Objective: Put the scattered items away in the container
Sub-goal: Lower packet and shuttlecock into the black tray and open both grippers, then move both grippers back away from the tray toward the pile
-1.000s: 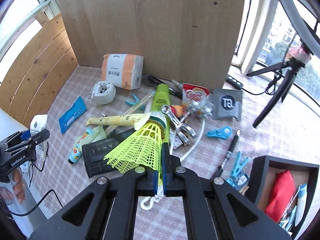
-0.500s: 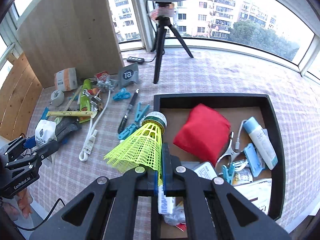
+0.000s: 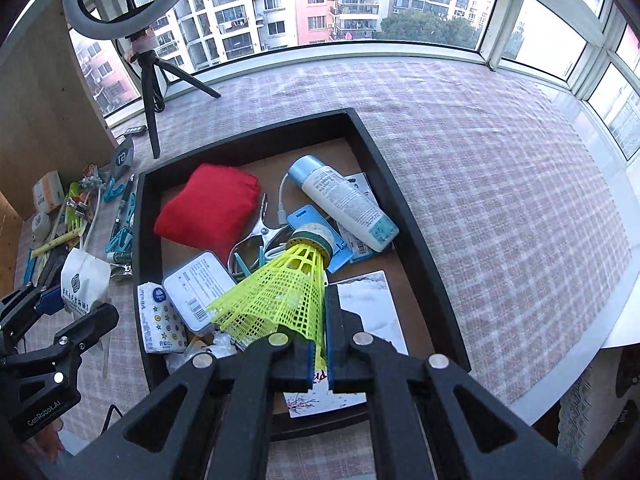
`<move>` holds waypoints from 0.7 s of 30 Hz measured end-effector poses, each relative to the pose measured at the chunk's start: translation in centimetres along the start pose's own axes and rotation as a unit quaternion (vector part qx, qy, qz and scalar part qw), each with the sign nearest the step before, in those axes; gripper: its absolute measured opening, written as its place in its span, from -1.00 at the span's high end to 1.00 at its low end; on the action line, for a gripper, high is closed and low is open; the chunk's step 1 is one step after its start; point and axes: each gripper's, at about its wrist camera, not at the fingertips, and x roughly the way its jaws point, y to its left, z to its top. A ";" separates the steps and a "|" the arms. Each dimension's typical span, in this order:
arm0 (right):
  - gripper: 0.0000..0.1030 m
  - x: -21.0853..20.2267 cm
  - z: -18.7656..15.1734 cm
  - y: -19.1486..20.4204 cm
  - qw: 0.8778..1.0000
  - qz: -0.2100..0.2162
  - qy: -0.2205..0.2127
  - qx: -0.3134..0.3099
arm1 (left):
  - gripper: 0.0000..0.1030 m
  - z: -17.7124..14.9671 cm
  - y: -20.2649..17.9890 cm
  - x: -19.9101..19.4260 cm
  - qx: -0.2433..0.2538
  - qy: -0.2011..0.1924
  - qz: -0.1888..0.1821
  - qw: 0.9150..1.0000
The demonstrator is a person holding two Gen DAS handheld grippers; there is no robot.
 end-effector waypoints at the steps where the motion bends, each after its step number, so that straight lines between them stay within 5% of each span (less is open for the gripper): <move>1: 0.90 0.0 -0.1 -0.5 1.000 0.000 0.000 0.003 | 0.03 0.1 -0.8 0.3 0.006 0.003 -0.003 1.000; 2: 0.85 -0.1 -0.2 -0.9 1.000 0.002 -0.001 0.006 | -0.11 0.2 -1.6 0.5 0.012 0.005 -0.006 1.000; 4: 0.21 -0.2 -0.4 -1.4 1.000 0.008 0.005 0.006 | -0.41 0.3 -2.8 0.8 0.023 0.005 -0.005 1.000; 6: -0.07 -0.7 -0.7 -1.7 1.000 0.006 -0.005 0.009 | -0.51 0.4 -3.4 0.8 0.026 0.002 0.011 1.000; 21: -0.07 -1.2 -0.7 0.6 1.000 0.023 -0.015 -0.006 | -0.51 -0.6 0.4 -2.3 -0.028 -0.011 0.051 0.998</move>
